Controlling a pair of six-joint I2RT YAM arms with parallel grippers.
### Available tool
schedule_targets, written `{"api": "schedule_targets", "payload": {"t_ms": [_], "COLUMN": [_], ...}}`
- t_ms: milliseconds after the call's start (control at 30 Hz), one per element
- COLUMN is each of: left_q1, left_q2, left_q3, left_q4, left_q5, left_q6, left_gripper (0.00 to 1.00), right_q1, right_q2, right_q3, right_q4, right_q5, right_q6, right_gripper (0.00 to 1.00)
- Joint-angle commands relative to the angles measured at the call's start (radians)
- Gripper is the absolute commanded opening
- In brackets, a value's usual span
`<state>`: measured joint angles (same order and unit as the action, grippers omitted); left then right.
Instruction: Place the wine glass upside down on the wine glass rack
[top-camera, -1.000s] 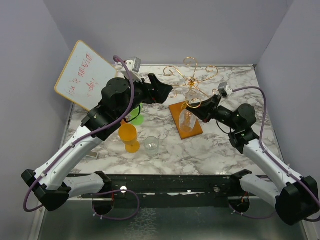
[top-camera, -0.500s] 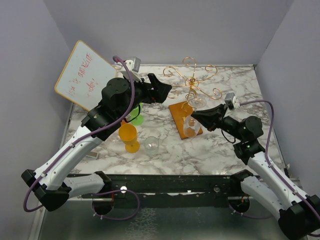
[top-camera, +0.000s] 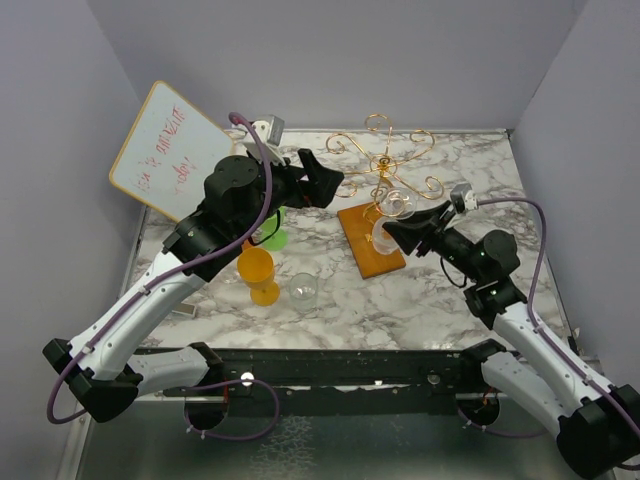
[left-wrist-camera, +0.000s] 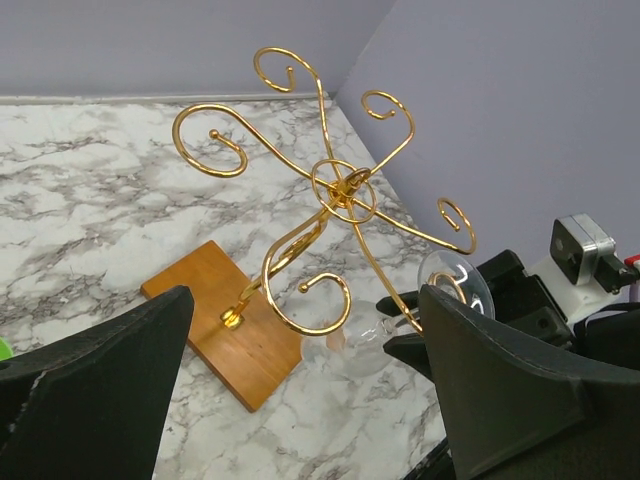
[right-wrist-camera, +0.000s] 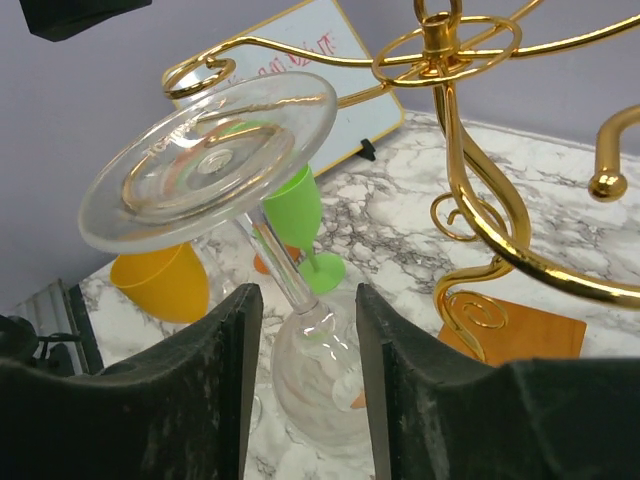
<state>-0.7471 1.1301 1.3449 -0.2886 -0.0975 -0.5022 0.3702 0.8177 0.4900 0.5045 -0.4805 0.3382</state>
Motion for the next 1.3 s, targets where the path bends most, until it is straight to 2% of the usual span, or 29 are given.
{"api": "schedule_targets", "payload": {"t_ms": [0, 100, 233, 533, 767, 867, 1000, 1067, 1133, 1267], "left_q1": [0.004, 0.004, 0.005, 0.004, 0.005, 0.004, 0.005, 0.004, 0.004, 0.005], "left_q2": [0.012, 0.023, 0.028, 0.007, -0.042, -0.09, -0.156, -0.18, -0.198, -0.241], "left_q3": [0.012, 0.028, 0.048, 0.058, 0.046, 0.011, -0.046, -0.079, -0.11, -0.185], "left_q4": [-0.036, -0.049, -0.078, -0.124, -0.219, -0.257, -0.294, -0.308, -0.324, -0.333], "left_q5": [0.013, 0.013, 0.009, 0.012, 0.025, 0.028, 0.06, 0.122, 0.215, 0.324], "left_q6": [0.044, 0.064, 0.099, 0.173, 0.223, 0.22, 0.198, 0.198, 0.21, 0.242], "left_gripper": [0.95, 0.96, 0.98, 0.99, 0.95, 0.93, 0.9, 0.9, 0.9, 0.9], "right_q1": [0.004, 0.003, 0.003, 0.004, 0.004, 0.003, 0.003, 0.003, 0.003, 0.004], "right_q2": [-0.04, -0.076, -0.139, -0.404, -0.487, -0.501, -0.446, -0.351, -0.246, -0.029], "right_q3": [-0.041, -0.044, -0.042, -0.055, -0.03, -0.055, -0.095, -0.126, -0.158, -0.222], "right_q4": [-0.029, -0.059, -0.133, -0.394, -0.725, -0.801, -0.94, -0.939, -0.879, -0.64], "right_q5": [0.043, 0.041, 0.043, 0.257, 0.556, 0.624, 0.694, 0.667, 0.592, 0.438], "right_q6": [0.033, 0.039, 0.047, 0.137, 0.395, 0.522, 0.747, 0.824, 0.882, 0.963], "right_gripper": [0.51, 0.57, 0.58, 0.58, 0.57, 0.54, 0.54, 0.56, 0.57, 0.58]}}
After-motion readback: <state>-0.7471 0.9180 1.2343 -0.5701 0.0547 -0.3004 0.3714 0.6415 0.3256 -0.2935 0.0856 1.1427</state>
